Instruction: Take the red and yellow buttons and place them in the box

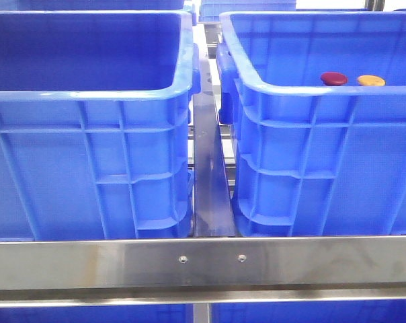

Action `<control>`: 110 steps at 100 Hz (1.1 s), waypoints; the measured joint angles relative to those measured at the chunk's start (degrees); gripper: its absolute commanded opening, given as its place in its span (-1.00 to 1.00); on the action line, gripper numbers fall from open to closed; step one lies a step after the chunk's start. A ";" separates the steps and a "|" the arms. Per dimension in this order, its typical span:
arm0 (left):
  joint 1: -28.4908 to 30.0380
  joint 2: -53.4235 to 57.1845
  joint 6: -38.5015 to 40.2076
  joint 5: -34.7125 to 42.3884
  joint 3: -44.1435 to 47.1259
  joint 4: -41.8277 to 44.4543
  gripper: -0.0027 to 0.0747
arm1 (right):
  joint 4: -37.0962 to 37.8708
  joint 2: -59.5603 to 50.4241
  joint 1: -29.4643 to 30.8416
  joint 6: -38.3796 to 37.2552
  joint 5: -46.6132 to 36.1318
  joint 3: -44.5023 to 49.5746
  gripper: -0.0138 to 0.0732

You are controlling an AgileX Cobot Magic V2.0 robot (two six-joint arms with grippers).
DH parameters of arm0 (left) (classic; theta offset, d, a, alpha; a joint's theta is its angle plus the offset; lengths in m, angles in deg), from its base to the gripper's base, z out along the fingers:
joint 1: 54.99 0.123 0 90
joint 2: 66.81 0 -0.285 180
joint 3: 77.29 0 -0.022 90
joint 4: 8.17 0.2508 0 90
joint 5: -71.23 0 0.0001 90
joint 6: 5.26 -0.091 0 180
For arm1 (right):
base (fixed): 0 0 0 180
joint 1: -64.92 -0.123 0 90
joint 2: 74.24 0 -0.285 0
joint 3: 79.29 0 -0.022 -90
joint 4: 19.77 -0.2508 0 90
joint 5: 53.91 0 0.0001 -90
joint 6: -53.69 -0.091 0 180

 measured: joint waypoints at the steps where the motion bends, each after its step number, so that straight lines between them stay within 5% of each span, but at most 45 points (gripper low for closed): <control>1: 0.00 0.00 0.00 0.00 0.00 0.00 -0.98 | 0.00 0.00 0.00 0.00 0.10 0.00 -0.83; 84: 0.11 1.41 0.16 0.70 1.36 0.35 -0.98 | 0.00 -0.10 0.00 0.40 4.19 0.00 -0.83; 98: 1.14 4.55 8.93 7.72 3.97 6.09 -0.98 | 0.00 -0.10 0.00 0.40 4.19 0.00 -0.83; 110: 4.07 8.44 22.05 12.29 6.52 20.11 -0.98 | 0.00 -0.10 0.00 0.40 4.29 0.00 -0.83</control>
